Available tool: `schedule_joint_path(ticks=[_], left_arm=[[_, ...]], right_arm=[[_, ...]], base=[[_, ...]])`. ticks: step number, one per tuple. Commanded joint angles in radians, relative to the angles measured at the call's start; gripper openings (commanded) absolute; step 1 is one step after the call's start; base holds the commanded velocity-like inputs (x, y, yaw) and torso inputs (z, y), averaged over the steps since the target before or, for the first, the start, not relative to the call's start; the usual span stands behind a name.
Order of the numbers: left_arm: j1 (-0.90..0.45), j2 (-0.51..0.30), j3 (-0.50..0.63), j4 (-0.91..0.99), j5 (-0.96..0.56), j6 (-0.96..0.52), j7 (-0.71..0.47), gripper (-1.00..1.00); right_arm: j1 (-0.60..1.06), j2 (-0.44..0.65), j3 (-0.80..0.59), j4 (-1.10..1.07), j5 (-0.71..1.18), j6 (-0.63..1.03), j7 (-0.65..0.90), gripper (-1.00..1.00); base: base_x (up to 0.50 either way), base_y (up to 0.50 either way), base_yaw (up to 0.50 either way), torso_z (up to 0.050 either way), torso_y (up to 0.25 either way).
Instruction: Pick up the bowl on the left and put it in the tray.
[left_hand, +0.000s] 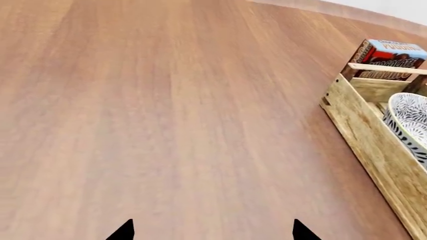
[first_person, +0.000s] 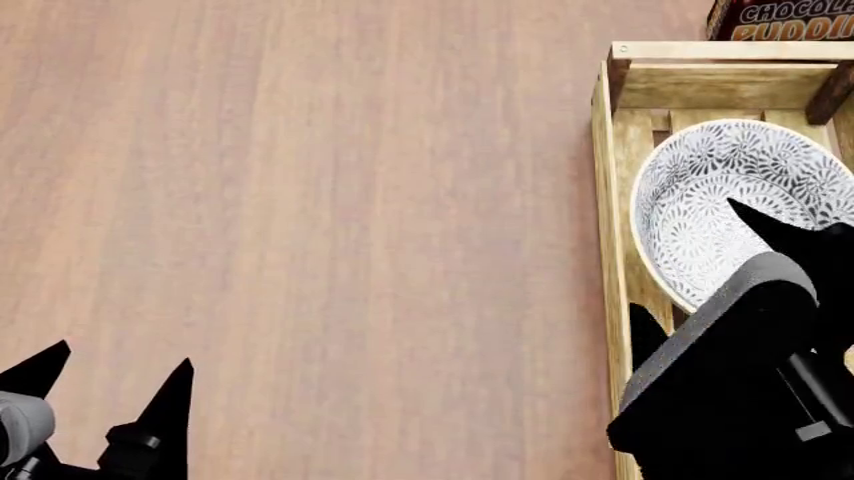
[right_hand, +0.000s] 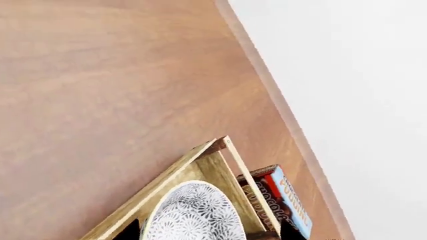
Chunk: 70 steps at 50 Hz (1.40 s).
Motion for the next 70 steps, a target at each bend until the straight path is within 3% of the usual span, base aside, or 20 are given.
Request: schedule_joint_path(ticks=[1,4,10,14,20,29,33,45,70], left_arm=[[0.053,-0.005,-0.009,-0.025,0.078,0.105,0.029,1.00],[0.088,0.006,-0.010,-0.071,0.123,0.173,0.051,1.00],[0.166,0.046,-0.006,-0.178,0.248,0.368,0.093,1.00],[0.240,0.071,0.017,-0.279,0.334,0.539,0.149,1.00],[0.288,0.109,0.037,-0.448,0.418,0.720,0.196,1.00],[0.338,0.144,0.085,-0.632,0.501,0.907,0.257,1.00],[0.332,0.146,0.082,-0.643,0.453,0.888,0.275,1.00],[0.346,0.162,0.086,-0.686,0.487,0.966,0.266,1.00],[0.374,0.153,0.131,-0.686,0.533,0.990,0.267,1.00]], right_arm=[[-0.389,0.010,0.159,0.043,0.239,-0.445,0.525,1.00],[-0.539,-0.039,0.213,0.123,0.335,-0.667,0.641,1.00],[-0.781,-0.178,0.209,0.208,0.258,-1.046,0.675,1.00],[-0.817,-0.358,0.181,0.396,0.339,-1.211,0.576,1.00],[-0.826,-0.511,0.119,0.556,0.449,-1.354,0.349,1.00],[-0.821,-0.577,0.045,0.666,0.546,-1.355,0.163,1.00],[-0.817,-0.586,0.029,0.683,0.634,-1.347,0.075,1.00],[-0.837,-0.599,0.028,0.692,0.567,-1.379,0.069,1.00],[-0.893,-0.611,0.037,0.711,0.483,-1.441,0.050,1.00]], base=[[0.00,0.00,0.00,0.000,0.000],[0.00,0.00,0.00,0.000,0.000],[0.00,0.00,0.00,0.000,0.000],[0.00,0.00,0.00,0.000,0.000],[0.00,0.00,0.00,0.000,0.000],[0.00,0.00,0.00,0.000,-0.001],[0.00,0.00,0.00,0.000,-0.005],[0.00,0.00,0.00,0.000,-0.006],[0.00,0.00,0.00,0.000,-0.005]])
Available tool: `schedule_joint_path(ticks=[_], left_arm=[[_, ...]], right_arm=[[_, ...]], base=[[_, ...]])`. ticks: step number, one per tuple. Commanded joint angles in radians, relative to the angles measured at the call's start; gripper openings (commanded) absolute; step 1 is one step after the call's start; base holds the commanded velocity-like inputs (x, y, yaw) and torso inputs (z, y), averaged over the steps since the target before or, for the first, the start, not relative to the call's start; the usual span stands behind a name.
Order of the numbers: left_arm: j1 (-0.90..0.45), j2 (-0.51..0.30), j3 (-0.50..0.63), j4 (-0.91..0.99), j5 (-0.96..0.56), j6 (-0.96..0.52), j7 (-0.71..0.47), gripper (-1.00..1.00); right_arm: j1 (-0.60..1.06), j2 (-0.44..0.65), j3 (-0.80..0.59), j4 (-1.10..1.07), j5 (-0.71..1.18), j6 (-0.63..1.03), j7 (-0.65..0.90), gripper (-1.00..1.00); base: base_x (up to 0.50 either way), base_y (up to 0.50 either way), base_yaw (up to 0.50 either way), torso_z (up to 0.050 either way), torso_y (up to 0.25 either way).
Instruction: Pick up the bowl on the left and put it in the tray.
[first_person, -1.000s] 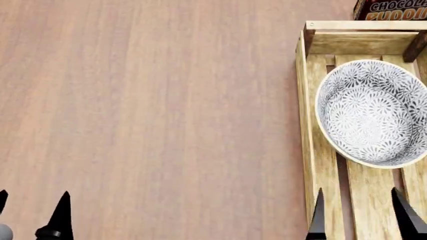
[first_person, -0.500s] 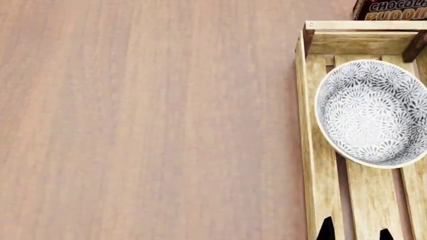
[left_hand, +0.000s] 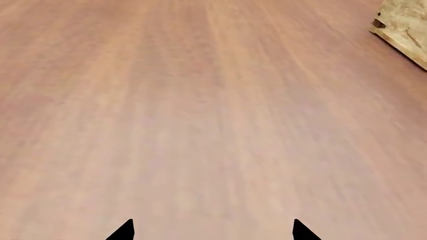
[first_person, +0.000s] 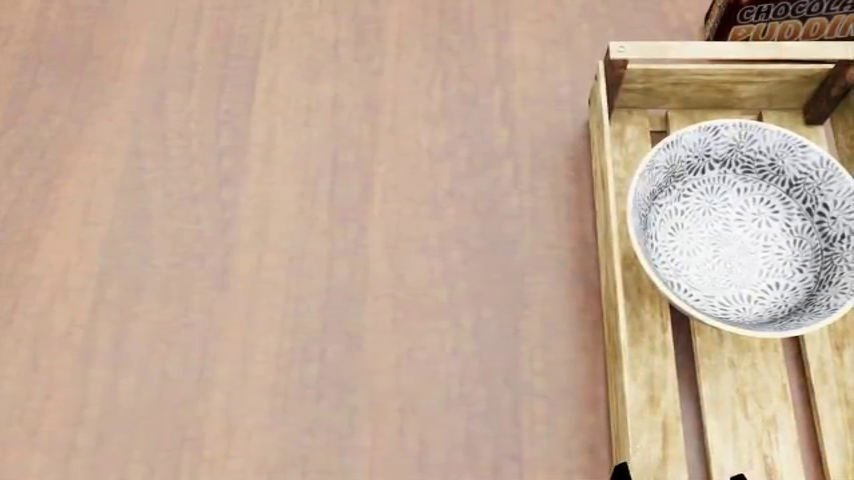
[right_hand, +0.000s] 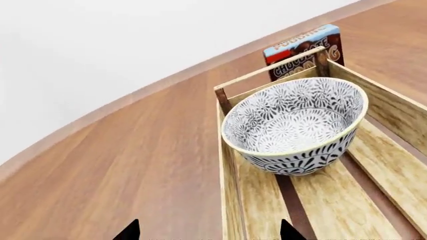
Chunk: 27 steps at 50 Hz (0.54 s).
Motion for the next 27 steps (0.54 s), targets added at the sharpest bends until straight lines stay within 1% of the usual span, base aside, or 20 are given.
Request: schedule_joint_path(ticks=[1,12,20,27], left_arm=[[0.014,-0.002,0.017,-0.004,0.016,0.018,0.002,1.00],[0.028,-0.002,0.024,-0.015,0.030,0.048,-0.002,1.00],[0.038,0.001,0.019,-0.023,0.030,0.063,-0.015,1.00],[0.047,0.000,0.019,-0.022,0.026,0.064,-0.020,1.00]], right_arm=[[-0.089,-0.057,-0.100,0.083,0.045,0.008,-0.031,1.00],[-0.106,-0.067,-0.098,0.097,0.021,-0.009,-0.041,1.00],[-0.112,-0.076,-0.093,0.114,0.056,-0.013,-0.056,1.00],[-0.117,-0.083,-0.088,0.119,0.048,-0.015,-0.049,1.00]], base=[[0.00,0.00,0.00,0.000,-0.010],[0.00,0.00,0.00,0.000,-0.005],[0.00,0.00,0.00,0.000,-0.005],[0.00,0.00,0.00,0.000,-0.004]])
